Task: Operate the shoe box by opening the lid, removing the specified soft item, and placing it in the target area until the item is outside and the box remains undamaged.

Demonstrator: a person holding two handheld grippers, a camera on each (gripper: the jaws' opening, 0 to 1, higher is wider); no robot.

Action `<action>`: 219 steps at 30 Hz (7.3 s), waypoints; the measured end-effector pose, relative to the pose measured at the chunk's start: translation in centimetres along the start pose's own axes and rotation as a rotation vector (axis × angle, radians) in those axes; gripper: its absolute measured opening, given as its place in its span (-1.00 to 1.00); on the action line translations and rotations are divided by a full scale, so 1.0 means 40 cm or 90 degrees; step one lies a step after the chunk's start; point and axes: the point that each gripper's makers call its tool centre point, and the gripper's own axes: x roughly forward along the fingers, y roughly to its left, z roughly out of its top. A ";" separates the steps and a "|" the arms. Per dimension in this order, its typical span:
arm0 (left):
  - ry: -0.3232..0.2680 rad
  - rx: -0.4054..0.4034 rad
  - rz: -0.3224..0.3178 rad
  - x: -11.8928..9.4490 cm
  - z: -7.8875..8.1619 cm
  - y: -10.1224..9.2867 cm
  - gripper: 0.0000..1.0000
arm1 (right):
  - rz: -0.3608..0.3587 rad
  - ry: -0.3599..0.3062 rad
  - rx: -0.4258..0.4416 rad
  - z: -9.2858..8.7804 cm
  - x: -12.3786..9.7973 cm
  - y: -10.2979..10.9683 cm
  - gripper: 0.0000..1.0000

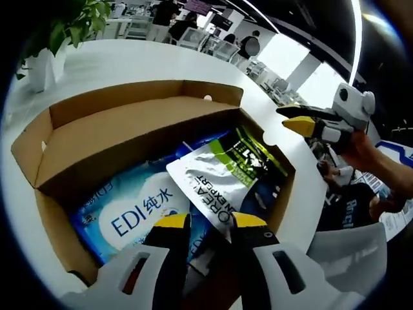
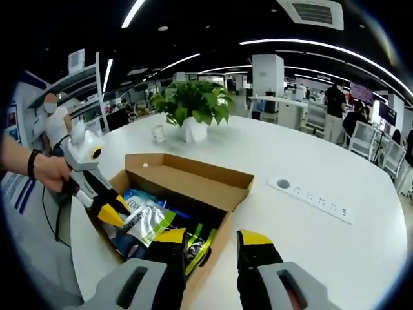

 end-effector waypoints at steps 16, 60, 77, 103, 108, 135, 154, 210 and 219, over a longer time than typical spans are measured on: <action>-0.037 -0.037 -0.006 -0.003 0.006 -0.004 -1.00 | 0.038 0.024 -0.027 -0.030 0.002 0.064 -0.48; -0.043 -0.005 0.031 -0.057 -0.008 0.070 -1.00 | 0.060 0.160 0.098 -0.136 0.092 0.157 -1.00; -0.070 0.037 0.017 -0.083 0.089 0.013 -1.00 | 0.041 0.099 0.132 -0.064 0.037 0.116 -1.00; -0.053 0.123 -0.047 0.042 0.205 -0.200 -1.00 | -0.046 0.043 0.190 -0.078 -0.154 -0.090 -1.00; -0.044 0.140 -0.062 0.085 0.218 -0.253 -1.00 | -0.065 0.041 0.205 -0.112 -0.200 -0.130 -1.00; 0.016 0.196 -0.101 0.279 0.223 -0.413 -1.00 | -0.119 0.054 0.258 -0.248 -0.323 -0.286 -1.00; 0.075 0.226 -0.087 0.397 0.200 -0.402 -1.00 | -0.117 0.096 0.273 -0.334 -0.269 -0.368 -1.00; 0.241 0.400 0.001 0.522 0.126 -0.314 -0.99 | -0.098 0.176 0.285 -0.457 -0.170 -0.405 -1.00; 0.252 0.406 0.004 0.523 0.122 -0.310 -0.97 | -0.099 0.180 0.287 -0.461 -0.169 -0.408 -1.00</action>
